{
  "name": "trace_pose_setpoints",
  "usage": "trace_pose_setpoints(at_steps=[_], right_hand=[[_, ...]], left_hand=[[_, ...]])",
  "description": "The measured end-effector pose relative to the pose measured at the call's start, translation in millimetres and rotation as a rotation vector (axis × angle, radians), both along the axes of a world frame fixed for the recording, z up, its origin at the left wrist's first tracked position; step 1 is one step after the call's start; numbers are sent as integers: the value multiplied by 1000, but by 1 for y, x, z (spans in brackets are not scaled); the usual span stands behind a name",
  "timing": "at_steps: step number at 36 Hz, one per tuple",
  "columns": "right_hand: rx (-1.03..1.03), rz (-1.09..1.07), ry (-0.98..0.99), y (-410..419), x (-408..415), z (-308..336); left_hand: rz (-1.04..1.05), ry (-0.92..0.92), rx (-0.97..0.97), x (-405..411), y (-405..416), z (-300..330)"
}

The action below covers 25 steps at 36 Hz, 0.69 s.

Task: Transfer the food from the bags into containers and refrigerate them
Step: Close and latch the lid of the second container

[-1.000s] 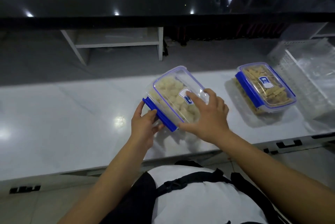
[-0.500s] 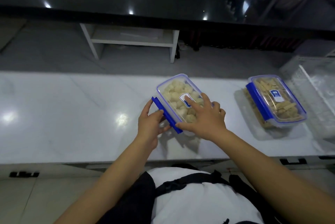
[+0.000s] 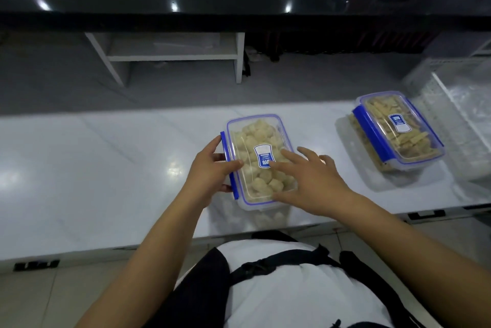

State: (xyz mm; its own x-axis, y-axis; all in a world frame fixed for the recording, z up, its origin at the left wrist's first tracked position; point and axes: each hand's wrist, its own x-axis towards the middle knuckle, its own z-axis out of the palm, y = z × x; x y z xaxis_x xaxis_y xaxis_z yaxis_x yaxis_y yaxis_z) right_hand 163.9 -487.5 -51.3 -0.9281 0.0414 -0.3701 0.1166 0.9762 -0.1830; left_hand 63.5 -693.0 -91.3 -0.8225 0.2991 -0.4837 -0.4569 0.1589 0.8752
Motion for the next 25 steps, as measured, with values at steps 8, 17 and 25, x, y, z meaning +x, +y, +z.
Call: trace_pose_setpoints(at_steps=[8, 17, 25], right_hand=[[17, 42, -91, 4, -4, 7], [-666, -460, 156, 23, -44, 0], [-914, -790, -416, 57, -84, -10]], left_hand=[[-105, 121, -201, -2, 9, 6], [-101, 24, -117, 5, 7, -2], [-76, -16, -76, 5, 4, -7]])
